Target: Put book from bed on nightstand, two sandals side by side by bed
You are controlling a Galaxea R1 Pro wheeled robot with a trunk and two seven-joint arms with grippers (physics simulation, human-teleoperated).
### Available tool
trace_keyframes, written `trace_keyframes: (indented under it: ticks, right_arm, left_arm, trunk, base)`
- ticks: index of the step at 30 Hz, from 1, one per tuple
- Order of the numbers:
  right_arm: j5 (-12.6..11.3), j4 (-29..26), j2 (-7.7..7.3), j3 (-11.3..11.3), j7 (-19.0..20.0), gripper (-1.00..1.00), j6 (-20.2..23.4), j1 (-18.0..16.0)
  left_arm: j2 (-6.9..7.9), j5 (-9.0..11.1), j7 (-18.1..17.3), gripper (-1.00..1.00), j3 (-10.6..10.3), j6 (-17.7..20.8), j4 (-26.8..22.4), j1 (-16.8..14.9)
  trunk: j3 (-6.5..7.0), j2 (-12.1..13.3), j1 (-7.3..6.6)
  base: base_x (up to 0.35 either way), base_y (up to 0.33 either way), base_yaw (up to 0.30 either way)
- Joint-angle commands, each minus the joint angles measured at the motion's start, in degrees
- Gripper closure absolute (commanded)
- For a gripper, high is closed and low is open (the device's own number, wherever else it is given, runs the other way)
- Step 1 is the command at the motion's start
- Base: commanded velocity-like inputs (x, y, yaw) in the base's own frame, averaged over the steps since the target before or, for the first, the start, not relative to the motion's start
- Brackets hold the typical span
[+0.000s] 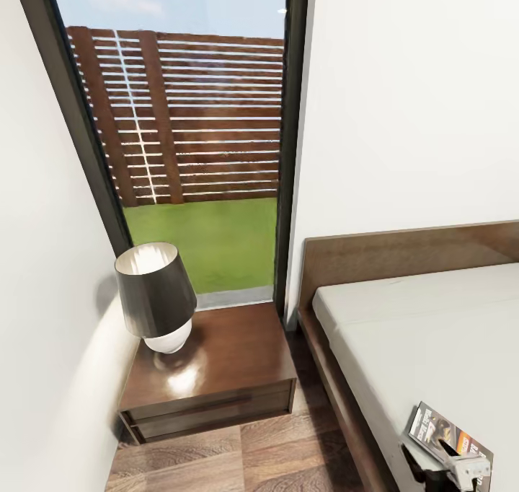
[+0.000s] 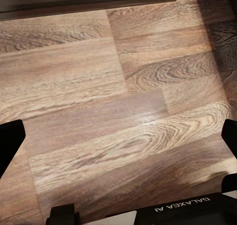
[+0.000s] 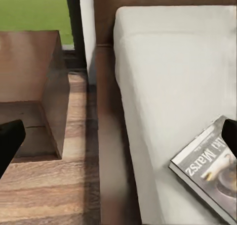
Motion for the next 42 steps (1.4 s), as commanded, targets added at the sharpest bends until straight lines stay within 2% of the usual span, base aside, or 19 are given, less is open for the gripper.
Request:
trace_keyframes:
  ticks: [1, 2, 3, 4, 6, 8, 12, 13, 18, 19, 21, 24, 25, 26, 27, 29, 31, 38, 42]
  right_arm:
    - [-3.4, 0.1, -0.03, 0.6, 0.2, -1.0, -0.2, 0.0]
    - [-4.7, 0.1, -0.04, 0.6, 0.2, -1.0, -0.2, 0.0]
    - [-9.9, -0.4, -0.12, 0.6, 0.2, -1.0, -0.2, 0.0]
    - [-11.2, -0.9, -0.18, 0.6, 0.2, -1.0, -0.2, 0.0]
    - [-12.3, -1.8, -0.51, 0.5, 0.1, -1.0, 0.0, 0.0]
    - [-13.3, -2.7, -2.02, -0.4, -0.1, -1.0, 0.3, 0.0]
    - [-15.4, -3.0, -2.94, -3.8, -0.3, -1.0, 0.7, 0.0]
    - [-19.2, -3.1, -6.46, -6.1, -0.4, -1.0, 5.1, -0.1]
    - [-19.9, -5.2, -13.2, -6.4, -0.4, -1.0, 19.4, -0.3]
    - [-19.9, -5.7, -13.86, -6.4, -0.4, -1.0, 21.1, -0.3]
    - [-20.0, -8.5, -16.93, -6.5, -0.5, -1.0, 29.3, -0.4]
    - [-19.9, -10.8, -18.98, -6.5, -0.5, -1.0, 34.2, -0.4]
    - [-19.9, -13.7, -21.49, -6.5, -0.4, -1.0, 38.9, -0.4]
    - [-19.9, -14.7, -22.37, -6.5, -0.4, -1.0, 40.8, -0.4]
    - [-19.9, -15.1, -22.75, -6.5, -0.4, -1.0, 41.9, -0.4]
    - [-19.8, -17.5, -24.1, -6.5, -0.3, -1.0, 47.6, -0.4]
    - [-19.7, -19.6, -24.54, -6.5, -0.3, -1.0, 50.8, -0.4]
    - [-19.4, -22.9, -25.19, -6.5, 0.1, -1.0, 55.8, -0.4]
    - [-19.4, -24.5, -27.43, -6.4, 2.3, -1.0, 58.6, -0.4]
  left_arm:
    - [0.01, -0.5, -0.2, -1.0, 0.5, -0.2, 0.0, 0.0]
    - [0.01, -0.5, -0.2, -1.0, 0.5, -0.2, 0.0, 0.0]
    - [0.01, -0.5, -0.2, -1.0, 0.5, -0.2, 0.0, 0.0]
    - [0.01, -0.5, -0.2, -1.0, 0.5, -0.2, 0.0, 0.0]
    - [0.01, -0.5, -0.2, -1.0, 0.5, -0.2, 0.0, 0.0]
    - [0.01, -0.4, -0.2, -1.0, 0.6, -0.2, 0.0, 0.0]
    - [0.01, -0.4, -0.2, -1.0, 0.6, -0.2, 0.0, 0.0]
    - [0.01, -0.5, -0.2, -1.0, 0.6, -0.2, 0.0, 0.0]
    - [0.01, -0.4, -0.2, -1.0, 0.6, -0.2, 0.0, 0.0]
    - [0.01, -0.4, -0.2, -1.0, 0.6, -0.2, 0.0, 0.0]
    - [0.01, -0.5, -0.2, -1.0, 0.6, -0.2, 0.0, 0.0]
    - [0.01, -0.4, -0.2, -1.0, 0.6, -0.2, 0.0, 0.0]
    - [0.01, -0.4, -0.2, -1.0, 0.6, -0.2, 0.0, 0.0]
    - [0.01, -0.4, -0.2, -1.0, 0.6, -0.2, 0.0, 0.0]
    - [0.01, -0.5, -0.2, -1.0, 0.6, -0.2, 0.0, 0.0]
    - [0.01, -0.4, -0.2, -1.0, 0.6, -0.2, 0.0, 0.0]
    - [0.01, -0.4, -0.2, -1.0, 0.6, -0.2, 0.0, 0.0]
    - [0.01, -0.4, -0.2, -1.0, 0.6, -0.2, 0.0, 0.0]
    - [0.03, -0.4, -0.3, -1.0, 0.6, -0.2, 0.0, 0.0]
  trunk:
    - [-0.06, 0.0, 0.0]
    - [-0.06, 0.0, 0.0]
    - [-0.06, 0.0, 0.0]
    - [-0.06, 0.0, 0.0]
    - [-0.06, 0.0, 0.0]
    - [-0.06, 0.0, 0.0]
    - [-0.06, 0.0, 0.0]
    - [-0.06, 0.0, 0.0]
    - [-0.06, 0.0, 0.0]
    - [-0.06, 0.0, 0.0]
    - [-0.06, 0.0, 0.0]
    - [-0.06, 0.0, 0.0]
    - [-0.06, 0.0, 0.0]
    - [-0.06, 0.0, 0.0]
    - [-0.06, 0.0, 0.0]
    - [-0.06, 0.0, 0.0]
    - [-0.06, 0.0, 0.0]
    - [-0.06, 0.0, 0.0]
    - [-0.06, 0.0, 0.0]
  base:
    - [0.0, 0.0, 0.0]
    - [0.0, 0.0, 0.0]
    - [0.0, 0.0, 0.0]
    - [0.0, 0.0, 0.0]
    - [0.0, 0.0, 0.0]
    - [0.0, 0.0, 0.0]
    - [0.0, 0.0, 0.0]
    - [0.0, 0.0, 0.0]
    - [0.0, 0.0, 0.0]
    - [0.0, 0.0, 0.0]
    - [0.0, 0.0, 0.0]
    - [0.0, 0.0, 0.0]
    - [0.0, 0.0, 0.0]
    - [0.0, 0.0, 0.0]
    - [0.0, 0.0, 0.0]
    - [0.0, 0.0, 0.0]
    - [0.0, 0.0, 0.0]
    - [0.0, 0.0, 0.0]
    - [0.0, 0.0, 0.0]
